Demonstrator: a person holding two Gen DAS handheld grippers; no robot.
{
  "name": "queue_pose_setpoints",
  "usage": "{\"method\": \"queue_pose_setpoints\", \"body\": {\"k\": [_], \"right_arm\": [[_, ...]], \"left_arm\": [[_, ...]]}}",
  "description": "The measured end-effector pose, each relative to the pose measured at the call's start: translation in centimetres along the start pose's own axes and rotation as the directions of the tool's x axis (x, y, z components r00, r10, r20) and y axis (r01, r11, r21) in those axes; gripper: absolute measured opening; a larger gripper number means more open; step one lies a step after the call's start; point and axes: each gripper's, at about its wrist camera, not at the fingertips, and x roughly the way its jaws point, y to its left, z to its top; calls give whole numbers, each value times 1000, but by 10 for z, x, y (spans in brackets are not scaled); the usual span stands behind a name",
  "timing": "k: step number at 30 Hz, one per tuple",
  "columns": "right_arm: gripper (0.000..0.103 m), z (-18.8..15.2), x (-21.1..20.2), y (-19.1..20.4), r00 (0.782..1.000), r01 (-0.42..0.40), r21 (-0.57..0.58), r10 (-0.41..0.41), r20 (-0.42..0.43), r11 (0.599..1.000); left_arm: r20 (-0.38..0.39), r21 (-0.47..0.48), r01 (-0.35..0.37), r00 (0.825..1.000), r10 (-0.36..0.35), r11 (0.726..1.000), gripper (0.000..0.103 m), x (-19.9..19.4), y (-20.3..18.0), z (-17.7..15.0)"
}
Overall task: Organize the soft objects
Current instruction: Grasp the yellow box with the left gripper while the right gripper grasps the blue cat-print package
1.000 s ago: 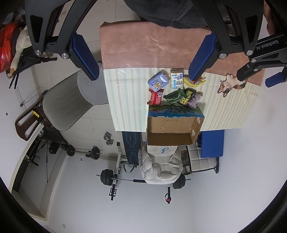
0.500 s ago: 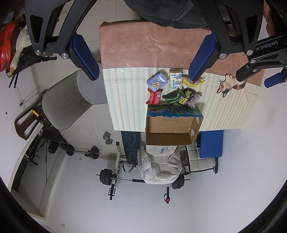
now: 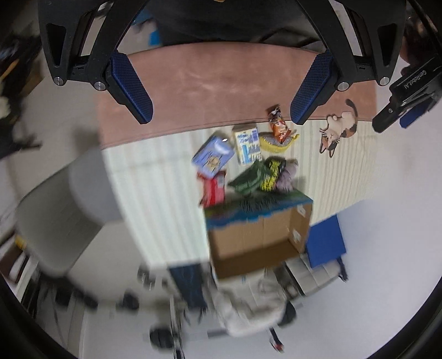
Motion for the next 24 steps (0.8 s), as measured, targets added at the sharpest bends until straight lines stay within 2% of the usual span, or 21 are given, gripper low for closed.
{"method": "queue_pose_setpoints", "body": {"k": [1, 3, 6, 9, 11, 15, 18, 19, 21, 24], "right_arm": [[102, 7, 24, -3, 1000, 7, 18, -6, -29, 1000], [102, 20, 77, -8, 996, 17, 50, -12, -89, 999], [101, 40, 157, -15, 980, 30, 113, -7, -200, 993], [101, 54, 228, -16, 960, 67, 155, -21, -279, 986], [100, 60, 259, -18, 949, 79, 192, -15, -315, 978], [98, 69, 305, -19, 932, 108, 241, -13, -363, 964], [90, 68, 327, -20, 915, 148, 249, -37, -402, 957], [82, 66, 333, -21, 907, 160, 240, -47, -419, 957], [73, 60, 337, -23, 893, 168, 209, -59, -447, 963], [69, 48, 334, -28, 864, 199, 86, -133, -486, 976]], "left_arm": [[-29, 16, 1, 1000, 0, 1000, 103, 18, 0, 4], [-137, 26, 12, 991, -9, 1000, 100, 66, 1, 12], [-243, -1, 102, 965, -99, 995, 93, 113, -5, 16], [-303, -25, 140, 942, -141, 990, 93, 151, -17, 21], [-339, -51, 153, 927, -161, 987, 93, 174, -25, 25], [-398, -98, 166, 897, -192, 981, 93, 207, -35, 30], [-415, -109, 176, 886, -206, 978, 93, 221, -41, 35], [-421, -108, 183, 882, -212, 977, 93, 223, -43, 35], [-439, -108, 218, 865, -243, 970, 93, 227, -48, 38], [-462, -92, 267, 842, -278, 959, 93, 230, -61, 39]]}}
